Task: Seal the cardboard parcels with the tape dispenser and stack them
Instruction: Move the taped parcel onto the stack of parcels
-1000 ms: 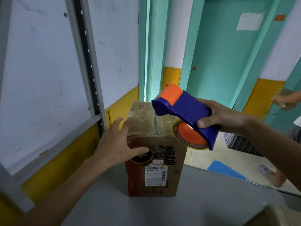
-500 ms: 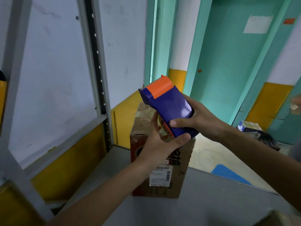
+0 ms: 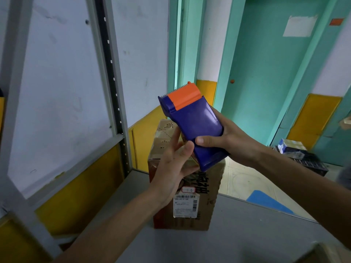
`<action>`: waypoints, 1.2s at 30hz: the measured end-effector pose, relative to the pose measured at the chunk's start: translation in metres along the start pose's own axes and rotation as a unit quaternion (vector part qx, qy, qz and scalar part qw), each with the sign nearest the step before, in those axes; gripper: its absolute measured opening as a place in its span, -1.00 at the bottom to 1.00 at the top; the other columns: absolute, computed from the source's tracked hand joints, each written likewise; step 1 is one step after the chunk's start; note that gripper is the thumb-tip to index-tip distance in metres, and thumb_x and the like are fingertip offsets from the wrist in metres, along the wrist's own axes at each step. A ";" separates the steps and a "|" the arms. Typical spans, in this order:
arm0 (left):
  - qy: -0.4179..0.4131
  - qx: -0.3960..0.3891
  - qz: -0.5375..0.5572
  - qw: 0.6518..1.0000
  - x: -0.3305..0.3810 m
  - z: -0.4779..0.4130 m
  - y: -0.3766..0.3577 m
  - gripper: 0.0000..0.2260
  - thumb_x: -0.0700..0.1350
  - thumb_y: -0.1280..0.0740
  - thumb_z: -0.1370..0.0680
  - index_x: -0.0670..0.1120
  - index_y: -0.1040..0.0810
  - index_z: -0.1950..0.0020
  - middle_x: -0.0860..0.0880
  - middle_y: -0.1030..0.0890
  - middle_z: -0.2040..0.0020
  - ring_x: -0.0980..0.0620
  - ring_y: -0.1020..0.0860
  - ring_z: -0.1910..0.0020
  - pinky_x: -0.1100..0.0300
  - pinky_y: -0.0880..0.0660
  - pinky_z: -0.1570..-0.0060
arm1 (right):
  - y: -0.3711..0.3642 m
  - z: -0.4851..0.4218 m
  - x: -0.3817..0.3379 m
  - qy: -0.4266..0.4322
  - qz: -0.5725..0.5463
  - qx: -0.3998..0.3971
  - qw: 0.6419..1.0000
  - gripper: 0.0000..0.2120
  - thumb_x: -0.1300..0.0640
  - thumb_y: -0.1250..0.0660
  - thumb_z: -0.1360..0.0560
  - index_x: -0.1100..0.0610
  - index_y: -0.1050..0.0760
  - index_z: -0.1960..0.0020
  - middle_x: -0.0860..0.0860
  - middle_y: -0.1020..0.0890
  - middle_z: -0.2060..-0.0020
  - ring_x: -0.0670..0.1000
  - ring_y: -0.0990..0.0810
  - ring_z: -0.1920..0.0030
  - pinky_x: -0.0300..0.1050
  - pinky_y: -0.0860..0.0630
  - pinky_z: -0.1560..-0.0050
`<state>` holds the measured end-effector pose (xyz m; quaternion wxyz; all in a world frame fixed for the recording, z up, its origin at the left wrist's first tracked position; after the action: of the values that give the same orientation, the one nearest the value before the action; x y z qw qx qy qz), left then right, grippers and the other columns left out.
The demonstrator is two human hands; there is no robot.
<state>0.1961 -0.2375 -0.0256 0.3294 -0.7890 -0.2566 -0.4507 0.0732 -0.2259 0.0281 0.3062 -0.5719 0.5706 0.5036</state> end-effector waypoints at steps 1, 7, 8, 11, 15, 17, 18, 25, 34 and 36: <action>-0.005 0.011 -0.004 1.000 0.000 0.000 -0.001 -0.19 0.27 -0.47 -0.25 0.04 -0.28 -0.41 0.03 -0.51 -0.26 -0.03 -0.52 -0.22 -0.13 -0.52 -0.10 | -0.001 -0.001 0.000 -0.003 -0.003 -0.009 1.000 -0.29 0.13 -0.57 -0.23 -0.18 -0.31 -0.26 -0.19 -0.64 0.02 -0.06 -0.63 0.00 -0.23 -0.57 0.11; -0.030 0.063 -0.053 0.996 -0.009 0.000 0.003 -0.24 0.32 -0.48 -0.17 0.09 -0.36 -0.28 0.17 -0.57 -0.14 0.08 -0.54 -0.18 -0.02 -0.54 -0.09 | -0.005 -0.001 -0.004 -0.032 0.020 -0.107 0.993 -0.13 0.20 -0.50 -0.32 -0.29 -0.06 -0.37 -0.17 -0.61 -0.04 -0.01 -0.62 -0.06 -0.21 -0.56 0.07; -0.035 0.056 -0.067 0.996 -0.010 0.001 0.002 -0.27 0.32 -0.48 -0.17 0.11 -0.37 -0.26 0.20 -0.57 -0.14 0.10 -0.54 -0.18 0.03 -0.55 -0.06 | -0.004 0.001 -0.003 -0.037 0.020 -0.112 0.993 -0.16 0.24 -0.43 -0.35 -0.30 -0.05 -0.37 -0.17 -0.62 -0.02 -0.02 -0.62 -0.05 -0.21 -0.56 0.08; -0.030 0.020 -0.139 0.990 -0.015 0.006 0.006 -0.15 0.33 -0.48 -0.16 0.13 -0.25 -0.36 0.19 -0.50 -0.21 0.07 -0.52 -0.21 0.13 -0.56 -0.01 | 0.004 0.004 -0.002 -0.062 -0.020 -0.137 0.988 -0.21 0.28 -0.42 -0.29 -0.25 -0.18 -0.34 -0.13 -0.64 0.00 -0.02 -0.63 -0.01 -0.21 -0.57 0.12; 0.017 0.023 -0.184 0.982 -0.003 0.010 0.041 0.06 0.29 -0.51 -0.16 0.16 -0.02 -0.51 0.05 -0.55 -0.21 0.09 -0.54 -0.19 0.02 -0.51 -0.14 | 0.032 0.010 -0.009 -0.117 -0.055 -0.205 0.970 -0.31 0.24 -0.40 -0.15 -0.02 -0.35 -0.26 -0.01 -0.65 0.06 0.03 -0.65 0.11 -0.18 -0.58 0.20; -0.012 0.078 -0.297 0.952 0.017 0.007 0.065 -0.20 0.26 -0.39 -0.28 0.16 -0.17 -0.46 0.27 -0.52 -0.16 0.36 -0.47 -0.15 0.16 -0.46 -0.20 | 0.045 0.012 -0.012 -0.136 -0.032 -0.244 0.960 -0.38 0.24 -0.36 -0.19 0.08 -0.34 -0.24 0.00 -0.65 0.09 0.02 -0.64 0.15 -0.20 -0.58 0.23; -0.033 0.107 -0.386 0.916 0.026 0.003 0.076 -0.33 0.24 -0.32 -0.31 0.19 -0.24 -0.40 0.34 -0.44 -0.20 0.44 -0.40 -0.15 0.19 -0.39 -0.24 | 0.050 0.014 -0.013 -0.143 -0.018 -0.257 0.956 -0.42 0.23 -0.34 -0.22 0.10 -0.34 -0.23 -0.02 -0.65 0.09 0.00 -0.65 0.16 -0.22 -0.58 0.23; 0.109 -0.018 -0.494 0.862 -0.025 -0.013 0.108 -0.45 0.11 -0.39 -0.42 0.34 -0.22 -0.33 0.05 -0.39 -0.34 0.06 -0.40 -0.28 0.23 -0.39 -0.19 | 0.063 0.022 0.005 -0.183 0.023 -0.196 0.963 -0.10 -0.24 -0.62 0.00 0.14 -0.39 -0.19 0.00 -0.67 0.11 0.00 -0.66 0.16 -0.18 -0.61 0.24; 0.100 -0.054 -0.480 0.870 -0.024 -0.008 0.099 -0.34 -0.03 -0.36 -0.48 0.29 -0.01 -0.38 0.13 -0.36 -0.29 0.20 -0.39 -0.15 0.52 -0.37 0.07 | 0.058 0.023 0.009 -0.204 0.119 -0.238 0.942 -0.21 -0.21 -0.56 -0.17 0.11 -0.38 -0.26 0.03 -0.63 -0.02 0.09 -0.64 0.01 -0.10 -0.61 0.11; 0.116 -0.046 -0.489 0.864 -0.024 -0.007 0.101 -0.34 -0.01 -0.36 -0.48 0.28 -0.01 -0.39 0.07 -0.38 -0.34 0.20 -0.39 -0.14 0.52 -0.36 0.05 | 0.058 0.022 0.006 -0.208 0.127 -0.249 0.937 -0.25 -0.21 -0.55 -0.18 0.07 -0.39 -0.25 0.02 -0.63 -0.03 0.09 -0.63 0.00 -0.09 -0.60 0.10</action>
<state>0.2518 -0.3104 -0.0736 0.0577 -0.5188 -0.5483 -0.6534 0.0113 -0.2168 0.0288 0.1991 -0.4347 0.4183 0.7723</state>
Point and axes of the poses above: each hand's wrist, its own z-axis away from the middle knuckle, its own y-axis out of the back of the hand, x = y × z, the point moved 4 cm from there along -z, towards the middle knuckle
